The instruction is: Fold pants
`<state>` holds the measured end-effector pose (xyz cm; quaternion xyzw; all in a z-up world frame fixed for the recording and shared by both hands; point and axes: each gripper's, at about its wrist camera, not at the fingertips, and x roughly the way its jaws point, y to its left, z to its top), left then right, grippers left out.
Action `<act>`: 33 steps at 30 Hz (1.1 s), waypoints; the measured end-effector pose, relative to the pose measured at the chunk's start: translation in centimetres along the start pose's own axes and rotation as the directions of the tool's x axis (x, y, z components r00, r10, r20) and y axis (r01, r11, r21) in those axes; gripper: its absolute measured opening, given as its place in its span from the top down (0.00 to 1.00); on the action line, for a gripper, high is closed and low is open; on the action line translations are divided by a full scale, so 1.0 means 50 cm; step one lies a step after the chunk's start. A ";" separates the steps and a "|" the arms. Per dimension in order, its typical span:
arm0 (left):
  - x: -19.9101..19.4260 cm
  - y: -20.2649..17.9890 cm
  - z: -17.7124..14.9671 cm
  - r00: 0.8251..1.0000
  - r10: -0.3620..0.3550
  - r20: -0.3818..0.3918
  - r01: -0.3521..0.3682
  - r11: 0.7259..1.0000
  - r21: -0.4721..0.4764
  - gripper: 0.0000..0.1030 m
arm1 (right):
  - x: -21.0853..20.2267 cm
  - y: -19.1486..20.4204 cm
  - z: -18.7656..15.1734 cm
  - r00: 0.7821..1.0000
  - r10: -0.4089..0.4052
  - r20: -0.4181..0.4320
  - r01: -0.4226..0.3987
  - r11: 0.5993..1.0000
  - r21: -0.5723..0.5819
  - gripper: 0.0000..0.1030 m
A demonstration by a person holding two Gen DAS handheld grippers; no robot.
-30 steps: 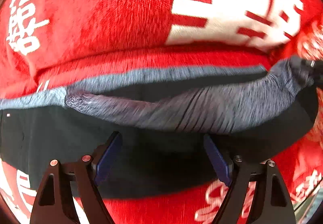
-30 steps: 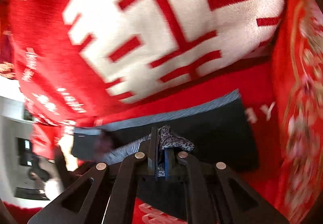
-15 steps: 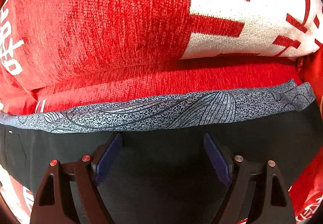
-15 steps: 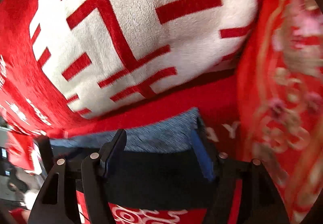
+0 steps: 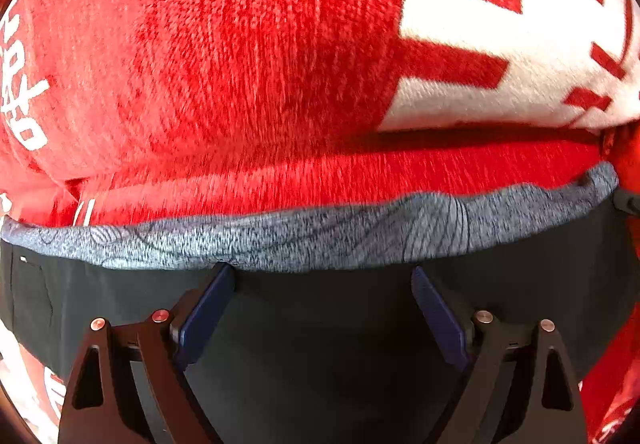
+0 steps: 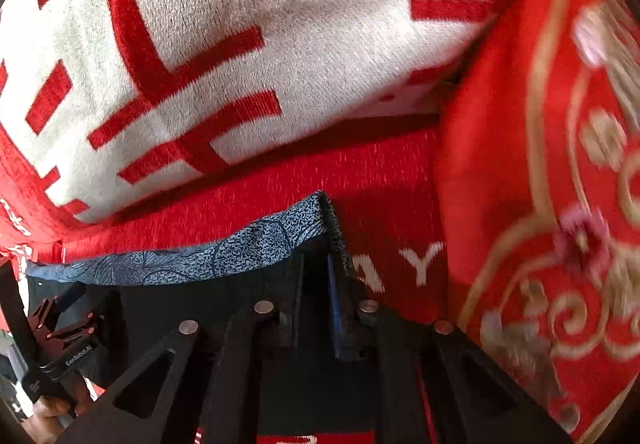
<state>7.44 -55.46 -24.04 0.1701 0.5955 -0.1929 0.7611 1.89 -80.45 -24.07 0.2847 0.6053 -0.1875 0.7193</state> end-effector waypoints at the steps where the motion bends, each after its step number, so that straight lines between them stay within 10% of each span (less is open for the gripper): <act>1: 0.003 0.001 0.007 1.000 0.006 -0.007 -0.006 1.000 -0.009 0.12 | 0.009 -0.007 -0.002 1.000 -0.015 -0.019 0.016 1.000 0.010 0.87; 5: -0.020 0.022 0.022 0.999 0.040 0.004 -0.040 0.999 -0.029 0.12 | -0.019 -0.030 -0.018 0.997 -0.071 -0.012 0.071 0.996 0.051 0.55; 17: -0.001 0.188 0.008 0.984 0.176 -0.019 -0.177 0.974 -0.143 0.12 | -0.019 0.120 -0.058 0.989 0.143 0.036 -0.136 0.980 -0.148 0.61; 23: 0.020 0.206 -0.002 0.978 0.209 -0.001 -0.205 0.961 -0.187 0.02 | 0.075 0.150 0.004 0.998 0.054 0.018 -0.050 0.986 -0.157 0.85; 33: -0.045 0.313 -0.062 0.977 0.207 -0.051 -0.213 0.958 -0.194 0.02 | -0.012 0.148 -0.106 0.997 0.075 -0.015 -0.076 0.990 -0.121 0.58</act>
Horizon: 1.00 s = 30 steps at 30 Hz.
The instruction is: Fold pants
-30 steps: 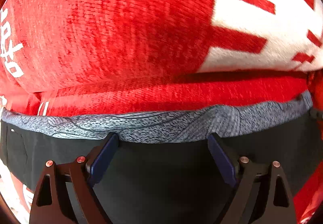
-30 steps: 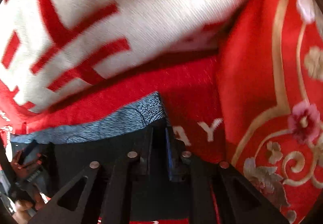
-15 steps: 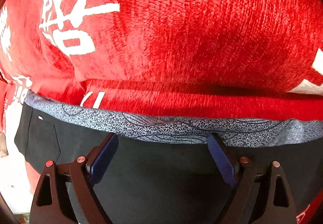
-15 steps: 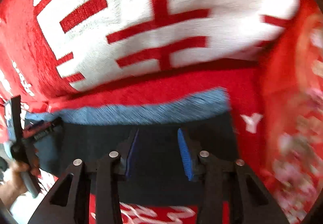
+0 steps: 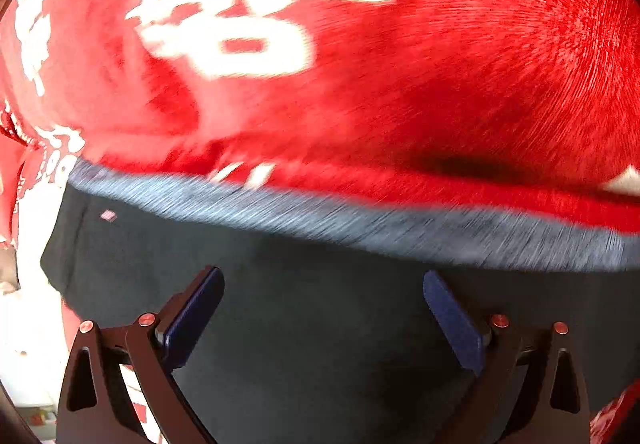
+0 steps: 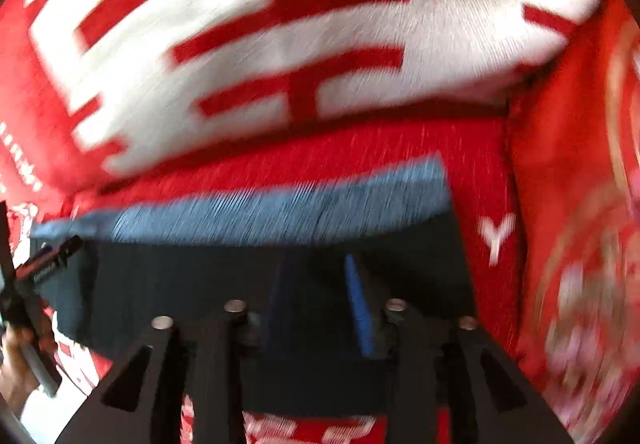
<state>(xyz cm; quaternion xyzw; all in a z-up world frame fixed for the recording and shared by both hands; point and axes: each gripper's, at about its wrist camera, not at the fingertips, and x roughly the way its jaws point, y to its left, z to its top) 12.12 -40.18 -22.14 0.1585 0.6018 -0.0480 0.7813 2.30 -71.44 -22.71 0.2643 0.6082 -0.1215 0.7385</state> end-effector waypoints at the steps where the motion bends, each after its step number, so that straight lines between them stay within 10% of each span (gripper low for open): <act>1: -0.005 0.022 -0.011 1.000 0.009 -0.008 -0.009 1.000 0.002 0.02 | -0.006 0.010 -0.022 1.000 0.024 -0.008 -0.024 1.000 0.008 0.58; 18: 0.059 0.263 0.011 1.000 -0.001 -0.017 0.001 1.000 0.023 0.02 | 0.081 0.384 -0.210 0.930 0.353 -0.098 -0.351 0.935 0.043 0.58; 25: 0.126 0.198 0.079 0.999 -0.032 0.024 0.028 0.986 0.164 0.02 | 0.124 0.476 -0.212 0.935 0.348 -0.062 -0.343 0.936 0.075 0.58; 30: 0.121 0.295 0.068 0.995 -0.099 -0.018 0.100 0.991 0.088 0.01 | 0.142 0.523 -0.245 0.882 0.463 -0.082 -0.454 0.884 0.110 0.58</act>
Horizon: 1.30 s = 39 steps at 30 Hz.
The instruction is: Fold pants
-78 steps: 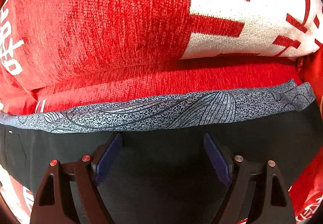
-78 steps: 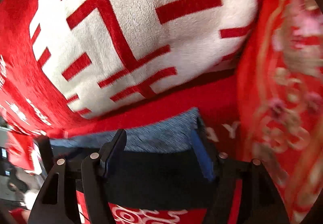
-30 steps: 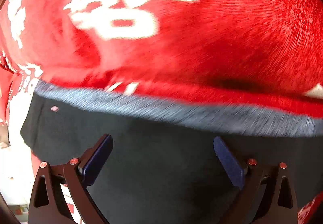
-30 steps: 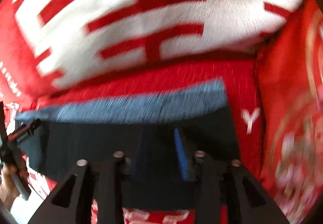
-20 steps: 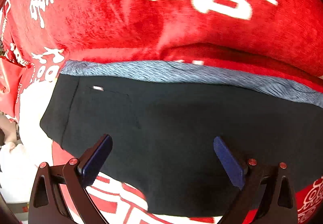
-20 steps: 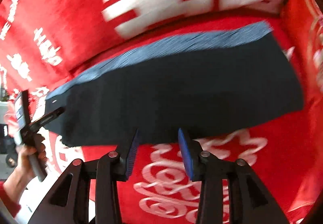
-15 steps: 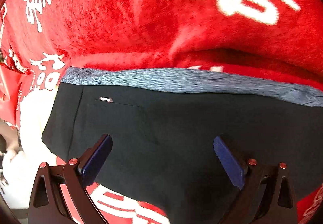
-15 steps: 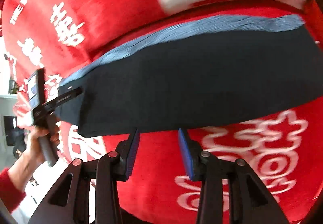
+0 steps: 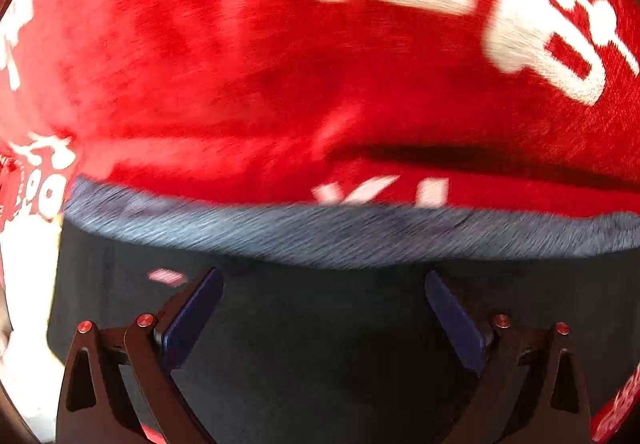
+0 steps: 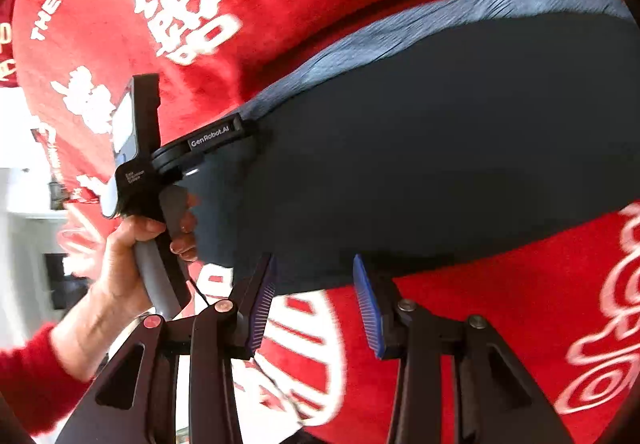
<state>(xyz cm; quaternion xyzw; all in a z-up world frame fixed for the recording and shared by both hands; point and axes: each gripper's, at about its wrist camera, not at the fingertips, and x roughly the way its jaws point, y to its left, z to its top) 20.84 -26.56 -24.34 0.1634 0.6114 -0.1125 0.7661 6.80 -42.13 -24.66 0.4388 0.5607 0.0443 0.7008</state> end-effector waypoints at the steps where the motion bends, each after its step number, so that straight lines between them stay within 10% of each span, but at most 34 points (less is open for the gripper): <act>1: -0.013 0.017 -0.011 1.000 -0.012 0.009 0.012 1.000 0.012 0.01 | 0.017 0.008 -0.010 1.000 0.020 -0.014 -0.020 1.000 0.003 0.58; 17: -0.023 0.046 -0.134 0.994 -0.106 -0.003 0.105 0.977 0.184 0.01 | 0.161 -0.002 -0.012 0.979 0.192 0.072 -0.204 0.942 0.264 0.61; 19: -0.021 0.034 -0.139 0.995 -0.097 -0.005 0.096 0.976 0.195 0.01 | 0.158 0.008 0.006 0.990 0.125 0.070 -0.139 0.955 0.263 0.91; 25: -0.041 0.035 -0.201 0.996 -0.091 -0.008 0.090 0.966 0.242 0.01 | 0.131 0.100 -0.024 0.998 -0.047 0.050 0.046 0.999 0.018 0.91; 30: -0.035 0.044 -0.259 0.997 -0.051 0.050 0.035 0.960 0.276 0.00 | 0.157 0.078 -0.018 0.997 -0.078 0.030 0.077 0.997 0.017 0.85; 32: -0.034 0.051 -0.259 0.998 -0.045 0.039 0.033 0.963 0.267 0.00 | 0.128 0.078 -0.017 0.992 -0.123 0.032 0.123 0.992 -0.018 0.67; 39: -0.070 0.073 -0.207 0.999 -0.036 0.030 0.030 0.985 0.168 0.01 | -0.059 -0.002 0.031 0.917 -0.361 0.168 0.370 0.929 -0.027 0.60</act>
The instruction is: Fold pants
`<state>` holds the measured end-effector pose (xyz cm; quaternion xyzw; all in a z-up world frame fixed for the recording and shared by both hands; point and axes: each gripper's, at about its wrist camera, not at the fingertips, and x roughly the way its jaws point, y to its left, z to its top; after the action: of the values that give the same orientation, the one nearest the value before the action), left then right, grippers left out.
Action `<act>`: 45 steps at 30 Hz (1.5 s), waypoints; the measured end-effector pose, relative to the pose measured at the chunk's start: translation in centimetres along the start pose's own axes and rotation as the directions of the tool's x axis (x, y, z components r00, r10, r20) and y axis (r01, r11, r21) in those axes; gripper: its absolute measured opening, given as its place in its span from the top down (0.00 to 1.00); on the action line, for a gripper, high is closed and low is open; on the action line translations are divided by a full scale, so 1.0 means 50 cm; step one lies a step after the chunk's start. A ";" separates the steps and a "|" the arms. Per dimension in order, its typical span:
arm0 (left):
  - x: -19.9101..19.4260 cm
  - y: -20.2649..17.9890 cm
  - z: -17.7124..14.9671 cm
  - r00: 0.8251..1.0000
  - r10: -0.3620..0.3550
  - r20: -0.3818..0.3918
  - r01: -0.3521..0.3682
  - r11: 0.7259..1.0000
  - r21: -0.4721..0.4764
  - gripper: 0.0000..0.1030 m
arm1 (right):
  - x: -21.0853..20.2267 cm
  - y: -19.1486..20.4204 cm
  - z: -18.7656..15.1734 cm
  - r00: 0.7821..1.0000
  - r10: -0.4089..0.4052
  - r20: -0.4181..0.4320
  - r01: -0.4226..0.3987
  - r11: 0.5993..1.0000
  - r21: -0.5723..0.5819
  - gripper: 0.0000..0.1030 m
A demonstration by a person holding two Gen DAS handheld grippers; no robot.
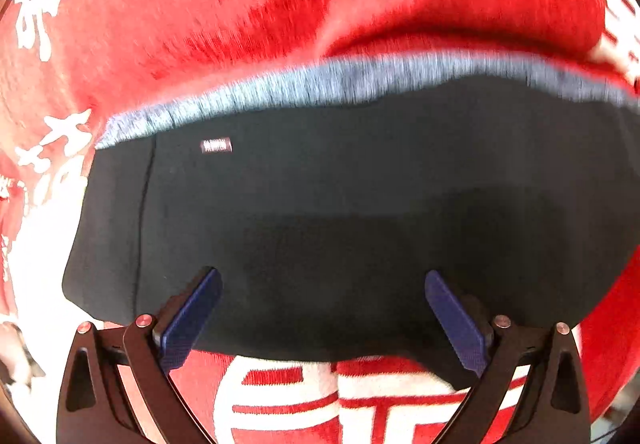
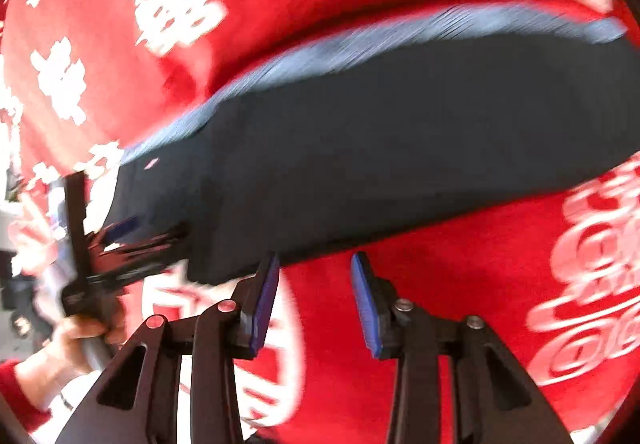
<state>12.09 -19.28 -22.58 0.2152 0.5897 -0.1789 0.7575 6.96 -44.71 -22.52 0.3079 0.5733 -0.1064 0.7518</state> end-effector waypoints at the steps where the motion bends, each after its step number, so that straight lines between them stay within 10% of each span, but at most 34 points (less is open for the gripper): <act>1: -0.006 -0.006 0.012 1.000 -0.008 0.011 0.008 1.000 0.005 0.01 | -0.003 -0.018 0.020 1.000 -0.029 0.013 0.029 1.000 0.000 0.60; 9: 0.052 -0.090 0.076 0.997 0.075 0.033 -0.077 0.995 0.059 0.00 | 0.033 -0.139 0.129 0.966 -0.260 0.006 0.259 0.963 -0.070 0.65; 14: 0.044 -0.041 0.130 0.998 0.057 0.015 -0.056 0.997 -0.055 0.00 | -0.029 -0.177 0.173 0.975 -0.209 0.079 0.208 0.978 0.018 0.65; 27: 0.157 -0.005 0.267 0.992 0.123 0.002 -0.120 0.972 -0.202 0.00 | 0.079 -0.191 0.307 0.968 -0.246 0.055 0.252 0.953 -0.168 0.66; 34: 0.122 0.033 0.249 0.989 0.143 -0.027 -0.145 0.970 -0.193 0.00 | 0.016 -0.233 0.282 0.944 -0.316 0.090 0.326 0.936 -0.131 0.61; 45: -0.006 -0.151 0.095 0.999 0.033 -0.004 -0.033 0.999 -0.008 0.00 | -0.138 -0.388 0.171 0.864 -0.483 0.138 0.473 0.875 0.101 0.60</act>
<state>11.94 -28.17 -22.17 0.2221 0.5881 -0.1637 0.7602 1.58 -66.34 -21.42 0.1706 0.5661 -0.3318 0.7351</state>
